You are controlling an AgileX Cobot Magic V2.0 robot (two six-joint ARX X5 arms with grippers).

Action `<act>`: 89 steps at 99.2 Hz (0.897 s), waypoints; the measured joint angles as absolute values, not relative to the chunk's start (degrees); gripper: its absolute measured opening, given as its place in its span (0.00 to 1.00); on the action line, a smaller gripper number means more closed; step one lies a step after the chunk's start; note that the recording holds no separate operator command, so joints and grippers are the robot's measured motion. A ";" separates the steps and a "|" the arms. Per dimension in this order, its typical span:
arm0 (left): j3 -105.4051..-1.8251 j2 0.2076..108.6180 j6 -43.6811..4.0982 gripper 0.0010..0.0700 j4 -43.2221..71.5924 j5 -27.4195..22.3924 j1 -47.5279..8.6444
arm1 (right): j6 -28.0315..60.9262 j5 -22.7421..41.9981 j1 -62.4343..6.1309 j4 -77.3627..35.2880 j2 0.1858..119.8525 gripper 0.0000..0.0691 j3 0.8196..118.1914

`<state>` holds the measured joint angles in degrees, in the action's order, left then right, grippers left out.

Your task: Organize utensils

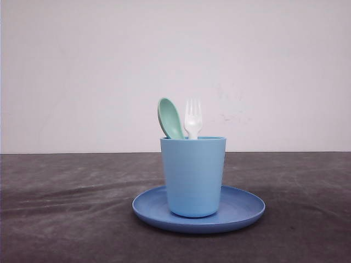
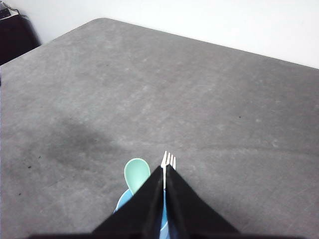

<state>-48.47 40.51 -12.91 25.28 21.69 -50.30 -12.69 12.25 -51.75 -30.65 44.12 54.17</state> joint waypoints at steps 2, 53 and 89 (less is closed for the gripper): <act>-48.47 40.47 -12.75 0.02 25.52 21.41 -49.28 | -12.69 12.25 -51.75 -30.65 44.12 0.01 54.17; -27.35 24.49 -9.65 0.02 24.49 10.61 -16.27 | -12.69 12.23 -51.75 -30.65 44.12 0.01 54.17; -8.91 6.76 -7.88 0.02 21.19 9.06 -7.51 | -12.69 12.25 -51.75 -30.65 44.12 0.01 54.17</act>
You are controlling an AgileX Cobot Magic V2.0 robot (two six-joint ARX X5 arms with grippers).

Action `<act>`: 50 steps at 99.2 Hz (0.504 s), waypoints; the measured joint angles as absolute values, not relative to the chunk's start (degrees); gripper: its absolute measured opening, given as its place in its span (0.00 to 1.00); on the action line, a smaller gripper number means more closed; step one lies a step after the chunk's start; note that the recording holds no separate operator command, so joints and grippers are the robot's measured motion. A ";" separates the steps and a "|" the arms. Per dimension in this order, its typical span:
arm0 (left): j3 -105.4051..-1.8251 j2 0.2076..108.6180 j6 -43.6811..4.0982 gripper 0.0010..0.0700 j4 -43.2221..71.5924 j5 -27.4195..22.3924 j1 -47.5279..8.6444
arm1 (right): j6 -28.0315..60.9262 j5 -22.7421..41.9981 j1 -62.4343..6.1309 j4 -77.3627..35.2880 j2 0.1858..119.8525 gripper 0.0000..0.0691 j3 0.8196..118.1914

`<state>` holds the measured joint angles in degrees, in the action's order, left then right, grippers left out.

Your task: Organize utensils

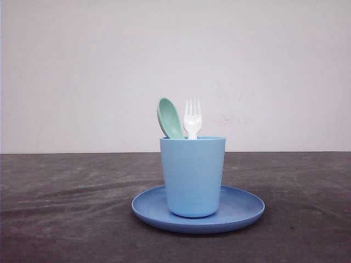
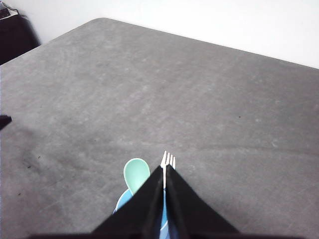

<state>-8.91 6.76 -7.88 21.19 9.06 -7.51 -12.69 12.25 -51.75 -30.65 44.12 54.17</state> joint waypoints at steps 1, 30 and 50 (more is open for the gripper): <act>-8.51 6.42 -7.88 0.02 21.19 9.06 -7.35 | -12.69 12.25 -51.75 -30.65 44.12 0.01 54.17; -4.32 2.15 -7.46 0.02 17.63 8.82 -4.05 | -12.69 12.25 -51.75 -30.65 44.12 0.01 54.17; -4.32 0.30 -7.03 0.02 17.56 8.71 -2.48 | -12.69 12.25 -51.75 -30.65 44.12 0.01 54.17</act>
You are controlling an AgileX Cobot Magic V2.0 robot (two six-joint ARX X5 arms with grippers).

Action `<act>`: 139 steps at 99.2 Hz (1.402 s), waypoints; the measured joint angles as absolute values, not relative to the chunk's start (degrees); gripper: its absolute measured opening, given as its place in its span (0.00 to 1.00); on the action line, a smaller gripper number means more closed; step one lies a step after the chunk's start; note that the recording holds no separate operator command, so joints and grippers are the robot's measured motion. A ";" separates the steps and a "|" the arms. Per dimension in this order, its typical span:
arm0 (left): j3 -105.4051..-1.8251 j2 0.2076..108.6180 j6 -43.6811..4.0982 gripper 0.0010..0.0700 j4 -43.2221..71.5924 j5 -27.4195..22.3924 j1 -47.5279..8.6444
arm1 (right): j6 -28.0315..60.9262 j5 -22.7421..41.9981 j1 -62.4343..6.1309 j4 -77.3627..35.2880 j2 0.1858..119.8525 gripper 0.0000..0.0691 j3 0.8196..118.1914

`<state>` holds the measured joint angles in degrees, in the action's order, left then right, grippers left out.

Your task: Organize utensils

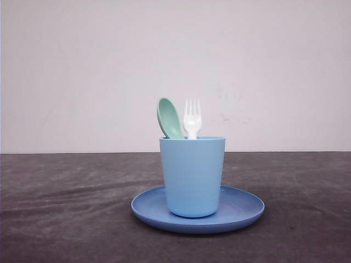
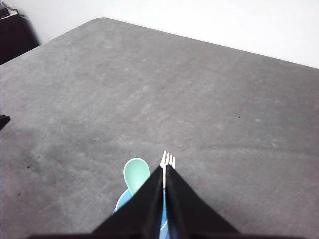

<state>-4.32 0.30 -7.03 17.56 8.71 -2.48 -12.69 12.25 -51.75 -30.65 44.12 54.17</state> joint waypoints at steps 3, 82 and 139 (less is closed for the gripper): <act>-4.32 0.21 -7.03 0.02 17.56 8.71 -2.35 | -12.69 12.25 -51.75 -30.65 44.12 0.01 54.17; -4.21 0.23 -3.84 0.02 17.43 1.65 -0.75 | -12.69 12.23 -51.75 -30.65 44.12 0.01 54.17; -4.21 0.23 -3.81 0.02 17.43 1.63 -0.75 | -12.69 12.23 -51.75 -30.65 44.12 0.01 54.17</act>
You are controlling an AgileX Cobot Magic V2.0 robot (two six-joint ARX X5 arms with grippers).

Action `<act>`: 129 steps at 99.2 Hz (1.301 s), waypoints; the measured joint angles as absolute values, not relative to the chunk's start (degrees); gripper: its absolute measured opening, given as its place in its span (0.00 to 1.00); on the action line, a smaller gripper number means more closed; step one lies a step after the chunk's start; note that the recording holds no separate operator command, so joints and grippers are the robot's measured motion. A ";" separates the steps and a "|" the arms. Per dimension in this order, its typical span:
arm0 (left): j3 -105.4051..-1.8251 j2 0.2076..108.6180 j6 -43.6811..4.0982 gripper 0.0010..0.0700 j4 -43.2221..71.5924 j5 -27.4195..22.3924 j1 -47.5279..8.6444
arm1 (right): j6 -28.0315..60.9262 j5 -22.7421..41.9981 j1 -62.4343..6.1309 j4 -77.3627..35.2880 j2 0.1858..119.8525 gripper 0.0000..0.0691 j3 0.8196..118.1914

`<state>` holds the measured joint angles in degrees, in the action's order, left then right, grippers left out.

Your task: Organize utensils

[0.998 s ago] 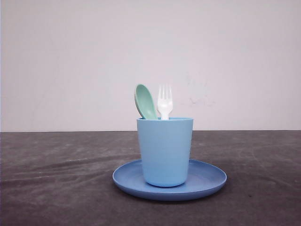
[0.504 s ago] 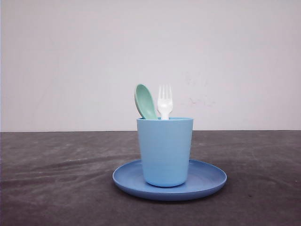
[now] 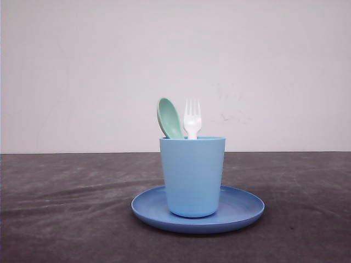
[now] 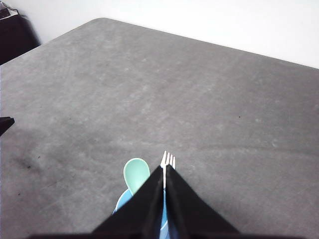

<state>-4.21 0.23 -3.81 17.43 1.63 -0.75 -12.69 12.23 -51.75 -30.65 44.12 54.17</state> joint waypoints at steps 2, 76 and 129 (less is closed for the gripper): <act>-4.21 0.25 -3.81 0.02 17.43 1.65 -0.75 | -12.69 12.23 -51.75 -30.65 44.12 0.01 54.17; -4.21 0.25 -3.81 0.02 17.41 1.63 -0.75 | -3.79 9.96 -19.94 -14.06 36.56 0.01 41.74; -4.21 0.25 -3.81 0.02 17.41 1.63 -0.75 | -3.77 0.45 -2.59 -5.54 7.62 0.01 4.45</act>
